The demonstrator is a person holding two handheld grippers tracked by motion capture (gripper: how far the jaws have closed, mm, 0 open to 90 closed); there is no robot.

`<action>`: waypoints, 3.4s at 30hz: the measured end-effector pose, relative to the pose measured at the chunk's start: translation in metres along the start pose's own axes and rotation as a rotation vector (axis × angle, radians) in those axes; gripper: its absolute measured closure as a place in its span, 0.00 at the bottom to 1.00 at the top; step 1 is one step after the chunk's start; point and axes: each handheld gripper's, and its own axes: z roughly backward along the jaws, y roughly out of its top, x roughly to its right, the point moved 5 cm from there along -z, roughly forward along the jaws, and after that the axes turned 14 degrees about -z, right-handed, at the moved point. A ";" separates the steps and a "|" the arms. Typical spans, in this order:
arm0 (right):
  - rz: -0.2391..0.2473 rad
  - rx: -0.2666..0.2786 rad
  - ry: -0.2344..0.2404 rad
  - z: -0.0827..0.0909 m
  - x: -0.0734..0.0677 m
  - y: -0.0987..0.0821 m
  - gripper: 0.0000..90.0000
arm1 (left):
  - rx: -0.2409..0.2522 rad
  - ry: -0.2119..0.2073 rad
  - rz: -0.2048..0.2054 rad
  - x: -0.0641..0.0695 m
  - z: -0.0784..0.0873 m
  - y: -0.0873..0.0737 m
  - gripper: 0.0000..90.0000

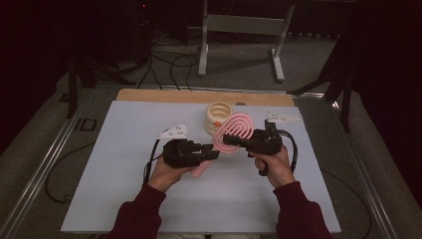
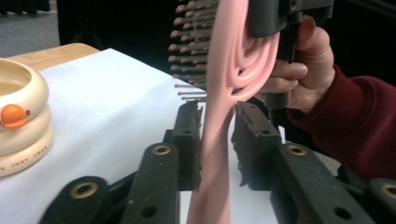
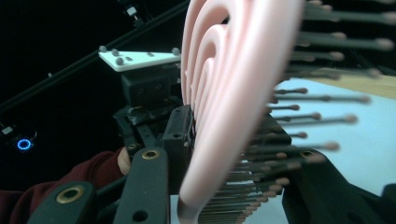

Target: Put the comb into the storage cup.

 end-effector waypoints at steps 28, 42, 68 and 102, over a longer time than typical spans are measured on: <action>-0.023 0.045 -0.024 0.003 0.005 0.003 0.71 | -0.081 0.323 -0.079 -0.002 0.020 0.000 0.06; -0.018 0.068 -0.054 0.004 0.006 0.006 0.71 | -0.143 0.478 -0.170 0.001 0.039 -0.013 0.00; -0.003 0.095 -0.100 0.005 0.006 0.015 0.71 | -0.143 0.592 -0.146 -0.003 0.097 -0.055 0.00; 0.004 0.139 -0.148 0.006 0.009 0.028 0.71 | -0.172 0.693 -0.055 -0.004 0.143 -0.118 0.00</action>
